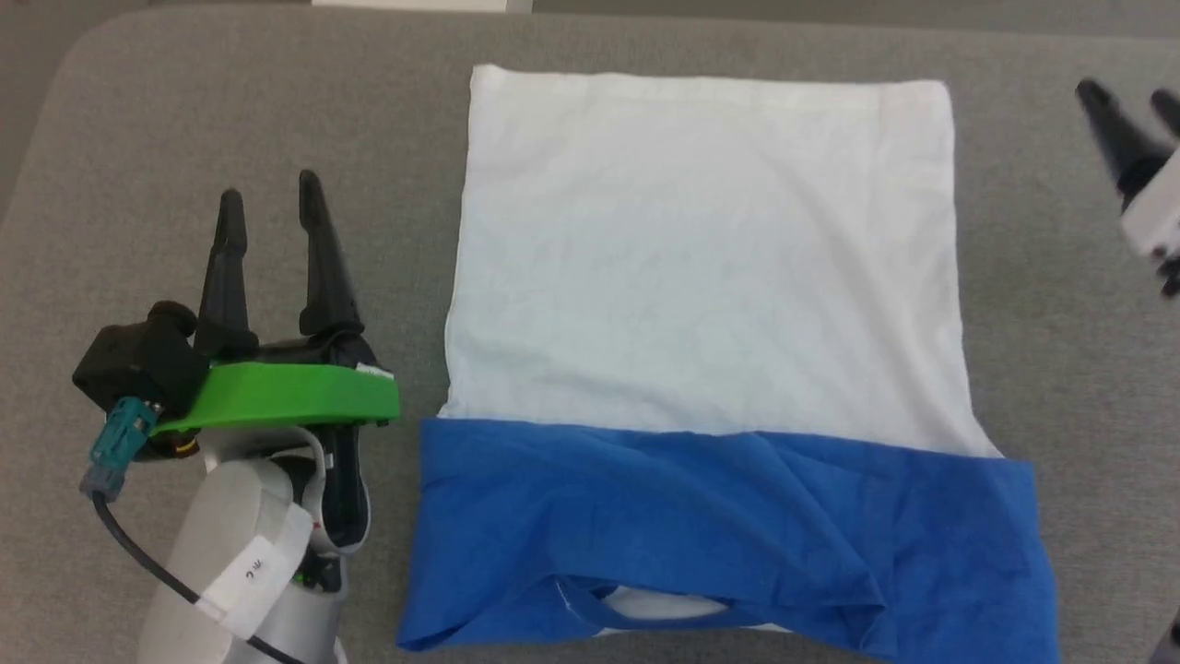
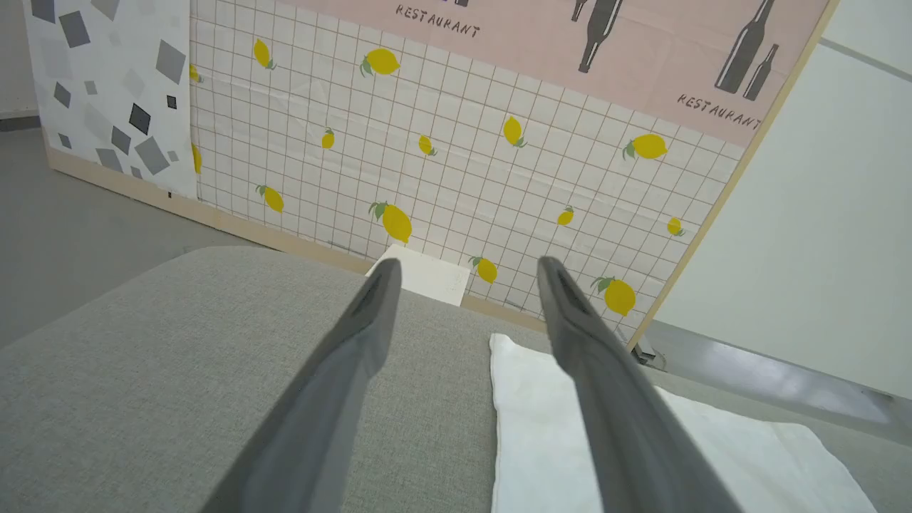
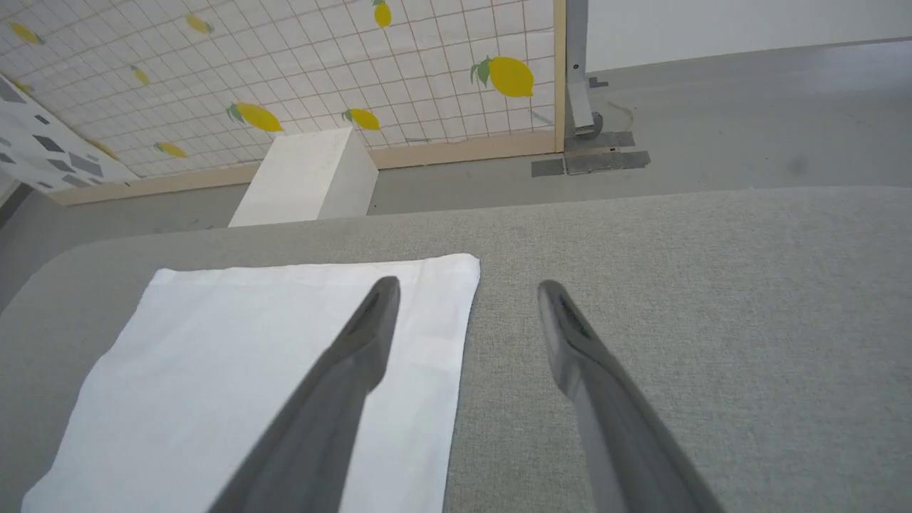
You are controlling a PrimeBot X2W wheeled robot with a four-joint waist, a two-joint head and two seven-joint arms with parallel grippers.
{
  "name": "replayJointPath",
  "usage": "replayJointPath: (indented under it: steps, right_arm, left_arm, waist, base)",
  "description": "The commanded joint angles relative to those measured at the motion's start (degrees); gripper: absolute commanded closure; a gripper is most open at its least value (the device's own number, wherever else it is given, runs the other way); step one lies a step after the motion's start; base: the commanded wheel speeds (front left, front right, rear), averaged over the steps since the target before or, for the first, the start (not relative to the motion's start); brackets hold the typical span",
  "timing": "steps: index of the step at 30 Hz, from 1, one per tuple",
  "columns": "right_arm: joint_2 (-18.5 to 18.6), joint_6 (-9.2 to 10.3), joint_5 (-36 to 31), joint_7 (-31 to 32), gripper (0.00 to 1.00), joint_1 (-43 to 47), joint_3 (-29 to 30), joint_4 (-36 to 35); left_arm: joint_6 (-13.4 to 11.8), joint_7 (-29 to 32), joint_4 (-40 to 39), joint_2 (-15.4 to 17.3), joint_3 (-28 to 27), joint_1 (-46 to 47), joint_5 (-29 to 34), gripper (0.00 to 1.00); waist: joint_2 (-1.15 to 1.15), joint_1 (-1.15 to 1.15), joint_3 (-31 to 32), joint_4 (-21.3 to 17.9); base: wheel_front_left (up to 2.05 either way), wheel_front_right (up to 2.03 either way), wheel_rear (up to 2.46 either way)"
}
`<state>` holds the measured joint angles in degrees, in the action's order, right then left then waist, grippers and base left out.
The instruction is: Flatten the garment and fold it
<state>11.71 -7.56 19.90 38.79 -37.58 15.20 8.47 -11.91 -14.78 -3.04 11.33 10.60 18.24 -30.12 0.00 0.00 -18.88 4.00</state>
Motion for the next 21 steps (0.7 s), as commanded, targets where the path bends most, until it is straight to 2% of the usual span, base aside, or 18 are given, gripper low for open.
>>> replayJointPath:
  steps: [1,5,11,15,21]
  right_arm:
    - [0.4,0.08,-1.1,2.1,0.00,-3.3,-0.2,1.8]
    - [3.5,0.08,-6.3,9.1,0.00,-11.8,-2.0,7.4]
    - [5.7,0.08,-11.4,17.7,0.00,-19.4,-5.7,13.1]
    - [6.0,0.08,-13.2,21.2,0.00,-22.4,-7.6,15.3]
    - [6.6,0.08,-16.1,23.2,0.00,-23.6,-9.2,17.5]
  left_arm:
    - [0.7,-0.2,-0.6,-0.9,-0.8,-0.4,1.1,0.00]
    - [2.8,-0.2,-1.8,-3.8,-2.3,0.6,3.5,0.00]
    - [5.4,-0.2,-1.6,-6.7,-3.8,1.5,5.2,0.00]
    - [6.6,-0.2,-1.5,-7.7,-4.7,2.1,5.9,0.00]
    - [7.6,-0.2,-1.1,-8.3,-5.4,2.2,6.1,0.00]
  waist:
    - [0.00,0.00,-6.4,2.0]
    - [0.00,0.00,-10.2,4.2]
    - [0.00,0.00,-13.7,7.0]
    - [0.00,0.00,-15.4,8.3]
    - [0.00,0.00,-16.9,9.0]
  base:
    - [0.00,0.00,0.00]
    - [0.00,0.00,0.00]
    - [0.00,0.00,0.00]
    - [0.00,0.00,0.00]
    - [0.00,0.00,0.00]
